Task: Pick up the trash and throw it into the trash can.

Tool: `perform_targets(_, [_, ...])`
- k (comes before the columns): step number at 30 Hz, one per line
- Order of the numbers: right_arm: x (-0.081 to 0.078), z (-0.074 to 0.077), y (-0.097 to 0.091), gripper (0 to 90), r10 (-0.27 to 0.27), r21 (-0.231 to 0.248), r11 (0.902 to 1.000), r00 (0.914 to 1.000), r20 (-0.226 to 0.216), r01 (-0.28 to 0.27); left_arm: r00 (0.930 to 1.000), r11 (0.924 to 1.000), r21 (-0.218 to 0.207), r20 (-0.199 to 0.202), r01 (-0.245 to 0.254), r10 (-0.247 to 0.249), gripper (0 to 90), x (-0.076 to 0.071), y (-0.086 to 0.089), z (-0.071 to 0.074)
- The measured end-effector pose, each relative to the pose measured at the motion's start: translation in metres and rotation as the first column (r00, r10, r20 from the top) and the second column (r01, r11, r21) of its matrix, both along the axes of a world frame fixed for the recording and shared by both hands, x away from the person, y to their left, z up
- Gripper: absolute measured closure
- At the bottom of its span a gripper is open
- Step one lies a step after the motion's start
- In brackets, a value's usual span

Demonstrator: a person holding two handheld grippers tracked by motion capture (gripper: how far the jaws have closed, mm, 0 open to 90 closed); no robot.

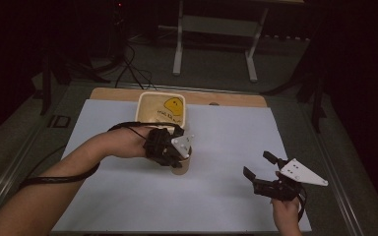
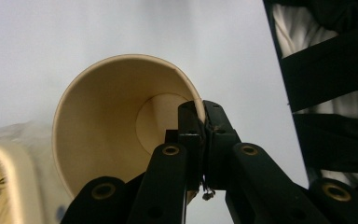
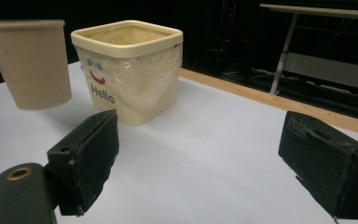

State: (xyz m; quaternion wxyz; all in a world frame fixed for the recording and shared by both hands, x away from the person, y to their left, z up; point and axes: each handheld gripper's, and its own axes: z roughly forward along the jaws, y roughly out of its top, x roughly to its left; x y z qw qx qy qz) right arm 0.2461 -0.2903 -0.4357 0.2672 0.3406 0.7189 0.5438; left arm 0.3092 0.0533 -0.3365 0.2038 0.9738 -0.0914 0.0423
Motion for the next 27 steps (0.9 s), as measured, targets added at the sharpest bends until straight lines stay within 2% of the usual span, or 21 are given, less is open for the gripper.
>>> perform_targets(1, [0.0, 0.0, 0.0, 12.1, 0.001, 0.0, 1.0, 1.0, 0.001, -0.001, 0.9999, 1.0, 0.002, 0.017, 0.001, -0.001, 88.7, 0.0, 0.002, 0.002])
perform_targets(3, [0.0, 0.0, 0.0, 12.1, 0.0, -0.002, 1.0, 1.0, 0.001, 0.0, 1.0, 1.0, 0.007, 0.005, -0.006, 0.006, 88.7, 0.0, 0.005, 0.005])
perform_targets(4, [0.0, 0.0, 0.0, 12.1, 0.0, -0.001, 1.0, 1.0, 0.0, 0.0, 0.9997, 1.0, 0.008, 0.023, -0.004, 0.004, 88.6, 0.0, 0.007, 0.007])
perform_targets(11, [0.0, 0.0, 0.0, 12.1, 0.001, -0.003, 1.0, 1.0, 0.001, -0.001, 0.9995, 0.9996, 0.017, 0.022, -0.022, 0.022, 88.6, 0.002, 0.02, 0.021])
perform_targets(15, [0.001, -0.001, 0.001, 12.1, 0.003, -0.007, 1.0, 1.0, 0.0, -0.003, 0.9986, 0.9992, 0.023, 0.041, -0.034, 0.033, 88.7, 0.004, 0.026, 0.029])
perform_targets(16, [0.001, -0.001, 0.001, 12.0, 0.003, -0.007, 1.0, 1.0, -0.001, -0.003, 0.9989, 0.9991, 0.024, 0.033, -0.035, 0.034, 88.7, 0.006, 0.027, 0.032])
perform_targets(18, [0.001, -0.001, 0.002, 12.1, 0.004, -0.007, 1.0, 1.0, -0.003, -0.004, 0.9982, 0.9989, 0.021, 0.044, -0.043, 0.042, 88.7, 0.008, 0.03, 0.037])
perform_targets(19, [0.001, -0.001, 0.002, 12.1, 0.005, -0.008, 1.0, 1.0, -0.002, -0.005, 0.9983, 0.9987, 0.016, 0.034, -0.048, 0.047, 88.7, 0.01, 0.032, 0.038])
perform_targets(20, [0.001, -0.001, 0.002, 12.1, 0.006, -0.008, 0.9999, 1.0, -0.002, -0.006, 0.9976, 0.9986, 0.016, 0.048, -0.051, 0.05, 88.7, 0.012, 0.033, 0.041])
perform_targets(27, [0.001, -0.001, 0.001, 12.1, 0.004, -0.008, 1.0, 1.0, -0.006, -0.004, 0.995, 0.9973, 0.006, 0.069, -0.073, 0.072, 88.7, 0.025, 0.04, 0.057])
